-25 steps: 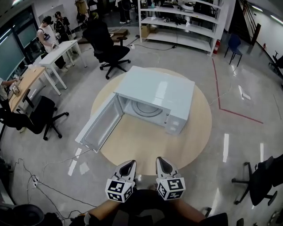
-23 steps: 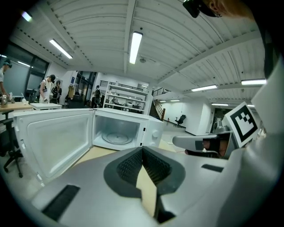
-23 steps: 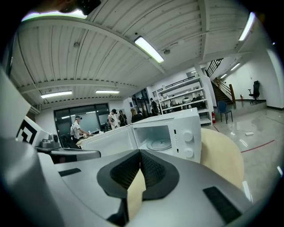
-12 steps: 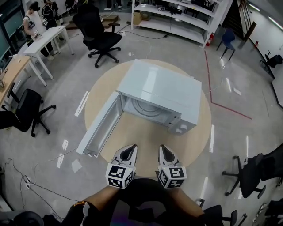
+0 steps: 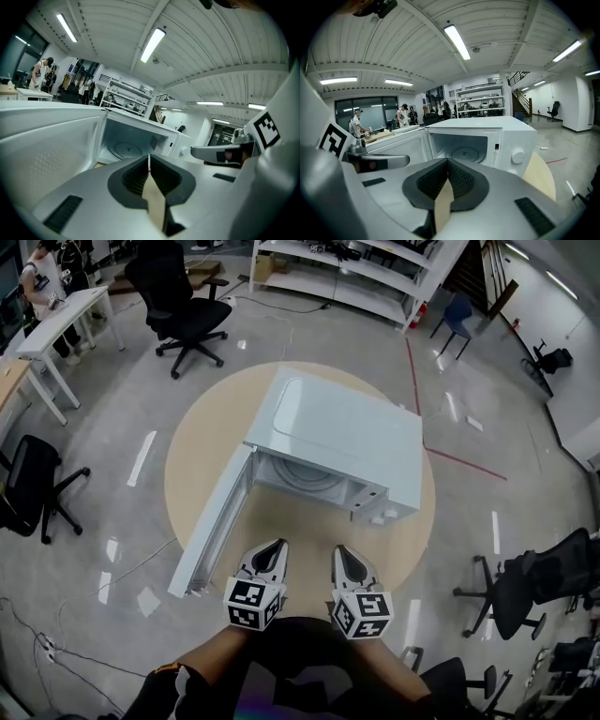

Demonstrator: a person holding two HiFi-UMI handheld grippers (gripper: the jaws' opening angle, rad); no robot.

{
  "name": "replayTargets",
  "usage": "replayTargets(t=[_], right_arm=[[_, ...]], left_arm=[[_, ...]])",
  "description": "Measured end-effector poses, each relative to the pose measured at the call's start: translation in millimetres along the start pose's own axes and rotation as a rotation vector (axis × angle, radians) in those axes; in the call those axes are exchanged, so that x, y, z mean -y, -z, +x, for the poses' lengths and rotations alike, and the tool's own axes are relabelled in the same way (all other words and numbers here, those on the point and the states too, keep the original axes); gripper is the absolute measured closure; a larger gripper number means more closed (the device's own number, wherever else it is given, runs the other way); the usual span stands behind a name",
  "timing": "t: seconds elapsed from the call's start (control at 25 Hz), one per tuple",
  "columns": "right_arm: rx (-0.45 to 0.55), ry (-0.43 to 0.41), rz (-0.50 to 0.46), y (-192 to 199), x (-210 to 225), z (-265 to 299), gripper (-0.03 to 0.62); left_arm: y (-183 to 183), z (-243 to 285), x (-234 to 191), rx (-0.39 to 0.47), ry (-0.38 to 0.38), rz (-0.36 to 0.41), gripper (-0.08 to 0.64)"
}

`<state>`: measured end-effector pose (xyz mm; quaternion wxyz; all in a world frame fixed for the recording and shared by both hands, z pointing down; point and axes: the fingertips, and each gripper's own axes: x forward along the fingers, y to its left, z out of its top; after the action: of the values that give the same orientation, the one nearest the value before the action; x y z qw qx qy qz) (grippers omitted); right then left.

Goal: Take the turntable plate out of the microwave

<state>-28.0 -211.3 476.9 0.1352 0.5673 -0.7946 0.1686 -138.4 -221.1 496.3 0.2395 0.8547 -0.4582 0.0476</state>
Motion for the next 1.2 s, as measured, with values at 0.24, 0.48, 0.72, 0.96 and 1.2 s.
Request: replayTargets(t=[0.24, 0.48, 0.72, 0.96, 1.2], right_arm=[[-0.011, 0.054, -0.007, 2, -7, 1, 0.575], [-0.027, 0.102, 0.002, 3, 13, 5, 0.575], [-0.038, 0.073, 0.031, 5, 32, 36, 0.575], [-0.054, 0.006, -0.008, -4, 39, 74, 0.575], [-0.089, -0.026, -0.04, -1, 47, 109, 0.575]], left_arm=[[1, 26, -20, -0.03, 0.064, -0.053, 0.511], [2, 64, -29, -0.057, 0.094, -0.121, 0.511], [4, 98, -46, -0.085, 0.045, -0.173, 0.505], [16, 142, -69, -0.13, -0.002, -0.32, 0.449], [30, 183, -95, -0.17, -0.068, -0.379, 0.445]])
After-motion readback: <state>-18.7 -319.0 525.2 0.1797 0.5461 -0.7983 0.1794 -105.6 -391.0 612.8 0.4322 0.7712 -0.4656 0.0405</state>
